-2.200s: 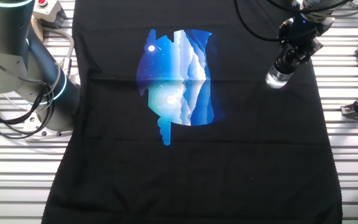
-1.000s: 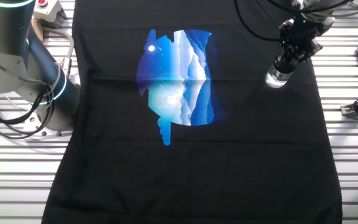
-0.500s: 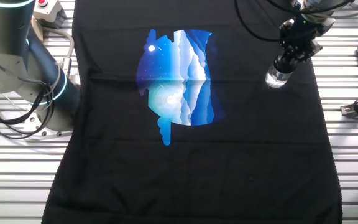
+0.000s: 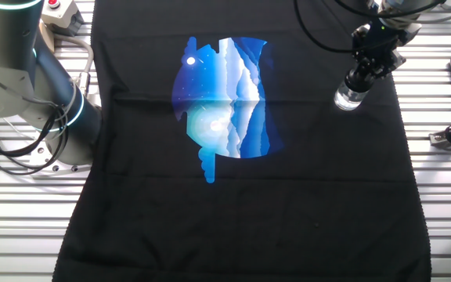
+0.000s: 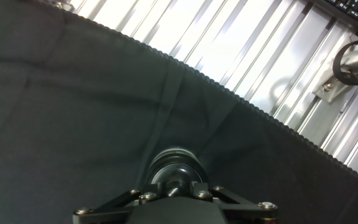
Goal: Screw the lid onto the jar
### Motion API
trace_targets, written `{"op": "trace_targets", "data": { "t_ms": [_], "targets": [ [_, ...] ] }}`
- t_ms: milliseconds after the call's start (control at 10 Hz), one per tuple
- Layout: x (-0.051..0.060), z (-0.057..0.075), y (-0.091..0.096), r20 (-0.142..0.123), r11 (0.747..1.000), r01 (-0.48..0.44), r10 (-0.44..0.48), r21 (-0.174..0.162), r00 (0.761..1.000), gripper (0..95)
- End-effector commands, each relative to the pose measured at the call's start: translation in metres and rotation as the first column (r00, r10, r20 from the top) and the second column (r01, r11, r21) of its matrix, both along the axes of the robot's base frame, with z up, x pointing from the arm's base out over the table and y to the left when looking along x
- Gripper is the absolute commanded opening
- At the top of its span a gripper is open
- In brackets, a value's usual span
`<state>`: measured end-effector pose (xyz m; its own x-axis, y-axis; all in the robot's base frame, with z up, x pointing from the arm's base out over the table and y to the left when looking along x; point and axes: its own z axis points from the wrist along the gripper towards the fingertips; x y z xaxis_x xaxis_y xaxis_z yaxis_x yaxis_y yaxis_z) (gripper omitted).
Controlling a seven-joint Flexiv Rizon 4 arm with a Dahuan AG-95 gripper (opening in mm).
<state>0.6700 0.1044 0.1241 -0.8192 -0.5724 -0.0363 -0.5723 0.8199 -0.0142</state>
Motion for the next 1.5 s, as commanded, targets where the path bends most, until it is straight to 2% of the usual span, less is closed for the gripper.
{"op": "trace_targets", "data": {
  "t_ms": [100,800,1500],
  "targets": [
    [0.0002,-0.0001,0.0,0.001,1.0,0.005,-0.005,0.001,1.0,0.0],
    [0.0001,-0.0001,0.0,0.002,0.999,0.032,-0.032,0.002,0.999,0.0],
    [0.0001,-0.0004,-0.0001,0.005,0.995,0.101,-0.101,0.005,0.995,0.0]
  ]
}}
